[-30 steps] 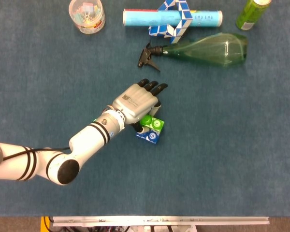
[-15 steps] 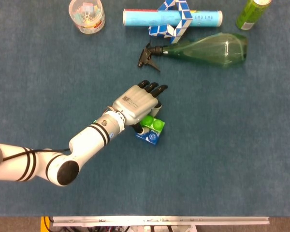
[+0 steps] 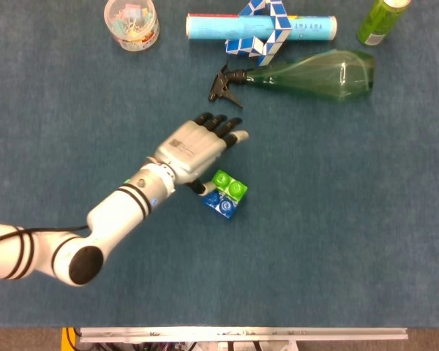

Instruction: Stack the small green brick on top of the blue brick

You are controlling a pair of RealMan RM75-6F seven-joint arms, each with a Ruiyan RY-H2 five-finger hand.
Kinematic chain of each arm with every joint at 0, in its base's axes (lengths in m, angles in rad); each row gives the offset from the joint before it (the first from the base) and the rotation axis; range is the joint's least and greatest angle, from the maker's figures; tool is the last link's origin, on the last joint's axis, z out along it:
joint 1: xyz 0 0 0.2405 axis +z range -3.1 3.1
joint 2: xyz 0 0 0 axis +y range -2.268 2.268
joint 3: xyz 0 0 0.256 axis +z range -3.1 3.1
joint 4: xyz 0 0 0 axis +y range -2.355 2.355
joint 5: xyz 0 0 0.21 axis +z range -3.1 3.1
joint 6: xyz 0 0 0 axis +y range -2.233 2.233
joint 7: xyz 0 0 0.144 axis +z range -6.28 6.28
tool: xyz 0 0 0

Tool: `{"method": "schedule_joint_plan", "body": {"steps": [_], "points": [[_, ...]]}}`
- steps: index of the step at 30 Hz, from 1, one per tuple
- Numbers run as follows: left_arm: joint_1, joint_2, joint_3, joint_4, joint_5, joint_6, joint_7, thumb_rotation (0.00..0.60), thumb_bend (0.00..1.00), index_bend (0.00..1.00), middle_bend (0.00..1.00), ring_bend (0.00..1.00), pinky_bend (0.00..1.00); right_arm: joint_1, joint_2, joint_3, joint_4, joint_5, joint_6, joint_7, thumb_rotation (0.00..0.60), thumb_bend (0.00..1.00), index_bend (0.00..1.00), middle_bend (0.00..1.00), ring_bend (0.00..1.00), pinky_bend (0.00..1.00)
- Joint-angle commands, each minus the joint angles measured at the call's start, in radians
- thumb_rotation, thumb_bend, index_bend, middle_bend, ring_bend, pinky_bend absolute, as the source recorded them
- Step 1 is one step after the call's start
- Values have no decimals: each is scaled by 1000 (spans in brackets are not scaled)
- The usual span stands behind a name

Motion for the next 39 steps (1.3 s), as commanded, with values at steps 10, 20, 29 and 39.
{"method": "schedule_joint_plan", "body": {"steps": [10, 20, 29, 39], "points": [[119, 151, 52, -139, 66, 189, 40, 600, 261, 145, 0, 0, 73, -1, -3, -4, -4, -10, 7, -11, 600, 122, 75, 104, 64, 254], [295, 245, 142, -180, 192, 398, 84, 600, 261, 212, 0, 0, 73, 5, -7, -4, -10, -7, -1, -36, 600, 122, 75, 104, 64, 254], [484, 254, 184, -102, 392, 600, 33, 600, 261, 268, 13, 0, 73, 18, -14, -7, -25, -6, -18, -85, 600, 122, 75, 104, 64, 254], [654, 231, 174, 43, 522, 721, -96, 600, 261, 311, 34, 0, 73, 20, -29, -11, -44, -22, 3, -141, 600, 122, 75, 107, 64, 254]]}}
